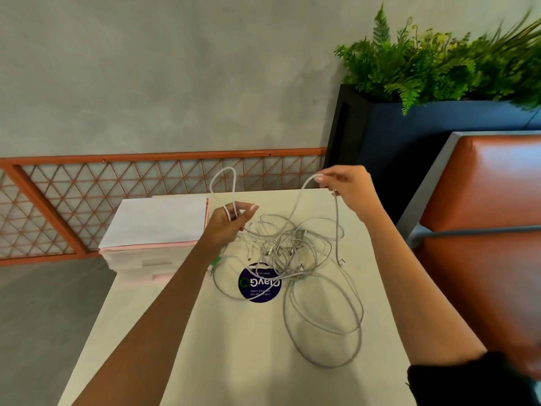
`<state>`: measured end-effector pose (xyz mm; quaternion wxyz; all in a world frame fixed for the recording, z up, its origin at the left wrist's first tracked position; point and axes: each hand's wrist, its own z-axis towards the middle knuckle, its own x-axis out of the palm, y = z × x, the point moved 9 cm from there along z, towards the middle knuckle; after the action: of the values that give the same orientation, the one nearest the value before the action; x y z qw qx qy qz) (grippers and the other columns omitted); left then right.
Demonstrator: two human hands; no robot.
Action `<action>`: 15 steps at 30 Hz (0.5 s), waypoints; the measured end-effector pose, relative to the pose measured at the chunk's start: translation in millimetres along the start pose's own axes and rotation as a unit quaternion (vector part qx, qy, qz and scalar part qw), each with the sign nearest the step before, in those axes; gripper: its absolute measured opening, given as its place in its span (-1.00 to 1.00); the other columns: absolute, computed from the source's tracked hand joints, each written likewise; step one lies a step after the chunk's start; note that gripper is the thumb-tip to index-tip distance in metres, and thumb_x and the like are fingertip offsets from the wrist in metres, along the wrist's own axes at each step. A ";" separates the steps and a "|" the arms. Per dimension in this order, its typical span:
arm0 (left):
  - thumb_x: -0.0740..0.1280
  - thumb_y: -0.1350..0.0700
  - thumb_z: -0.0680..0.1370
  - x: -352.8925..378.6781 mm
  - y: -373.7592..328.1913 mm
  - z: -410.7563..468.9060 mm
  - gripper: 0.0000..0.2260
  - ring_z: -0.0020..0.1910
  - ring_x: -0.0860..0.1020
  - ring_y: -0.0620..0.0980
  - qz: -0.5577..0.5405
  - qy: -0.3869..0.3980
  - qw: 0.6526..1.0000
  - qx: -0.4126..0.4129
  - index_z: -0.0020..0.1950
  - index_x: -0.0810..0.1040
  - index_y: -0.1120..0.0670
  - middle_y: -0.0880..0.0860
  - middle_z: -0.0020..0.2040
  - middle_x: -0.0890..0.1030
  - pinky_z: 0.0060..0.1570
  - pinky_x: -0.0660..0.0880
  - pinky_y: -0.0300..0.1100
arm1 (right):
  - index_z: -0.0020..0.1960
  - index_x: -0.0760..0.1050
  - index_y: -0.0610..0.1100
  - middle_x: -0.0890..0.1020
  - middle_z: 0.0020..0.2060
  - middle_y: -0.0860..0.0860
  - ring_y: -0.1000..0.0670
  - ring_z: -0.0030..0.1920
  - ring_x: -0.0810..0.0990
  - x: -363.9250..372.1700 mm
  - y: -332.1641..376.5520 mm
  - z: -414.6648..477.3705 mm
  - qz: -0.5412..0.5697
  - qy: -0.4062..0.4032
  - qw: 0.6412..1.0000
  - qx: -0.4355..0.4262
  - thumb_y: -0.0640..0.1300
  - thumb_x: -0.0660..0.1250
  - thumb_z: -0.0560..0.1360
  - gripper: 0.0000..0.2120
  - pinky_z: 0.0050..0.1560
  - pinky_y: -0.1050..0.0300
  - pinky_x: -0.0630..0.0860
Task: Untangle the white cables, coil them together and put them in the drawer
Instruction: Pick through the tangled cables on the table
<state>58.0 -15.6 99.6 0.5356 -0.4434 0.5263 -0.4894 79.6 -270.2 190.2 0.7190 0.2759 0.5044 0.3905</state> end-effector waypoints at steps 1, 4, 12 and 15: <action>0.36 0.04 0.54 7.2 1.2 -0.3 -0.75 -0.54 0.26 -0.20 -0.009 0.013 1.000 -0.009 0.11 0.63 0.17 0.10 -0.36 0.35 -0.55 0.17 -0.39 | 0.03 0.66 -0.17 0.66 -0.26 -0.03 0.17 -0.31 0.55 1.9 11.8 2.3 0.006 0.010 1.000 -0.010 -0.11 0.42 0.45 -0.80 -0.22 0.32 0.51; 0.33 -0.11 0.45 33.8 -5.0 -3.5 -0.65 -0.51 0.14 -0.17 -0.055 0.084 0.995 -0.023 0.11 0.63 0.07 0.04 -0.41 0.30 -0.55 0.08 -0.35 | 0.04 0.65 -0.20 0.65 -0.27 -0.02 0.21 -0.32 0.54 12.8 38.5 3.0 0.049 0.047 0.997 -0.032 -0.17 0.41 0.46 -0.82 -0.20 0.35 0.51; 0.00 -0.16 0.64 32.7 22.6 -21.1 -0.53 -0.54 0.27 -0.17 -0.017 0.154 0.981 -0.117 0.04 0.54 0.16 0.02 -0.36 0.51 -0.61 0.10 -0.36 | 0.02 0.66 -0.16 0.65 -0.27 -0.05 0.16 -0.34 0.51 47.6 10.6 -37.9 0.056 0.239 0.968 0.058 -0.16 0.43 0.45 -0.84 -0.35 0.33 0.44; 0.00 -0.14 0.65 15.5 55.7 -43.9 -0.56 -0.47 0.35 -0.14 0.038 0.176 0.973 -0.141 -0.01 0.52 0.15 0.01 -0.28 0.57 -0.57 0.11 -0.36 | -0.03 0.68 -0.12 0.70 -0.22 -0.03 0.13 -0.25 0.59 63.9 -16.4 -73.5 0.016 0.353 0.928 0.117 -0.18 0.47 0.42 -0.87 -0.22 0.31 0.51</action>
<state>16.9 -22.1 40.1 0.3850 -0.4007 0.6927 -0.4597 27.0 -225.2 119.7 0.4511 0.2106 0.7630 0.4123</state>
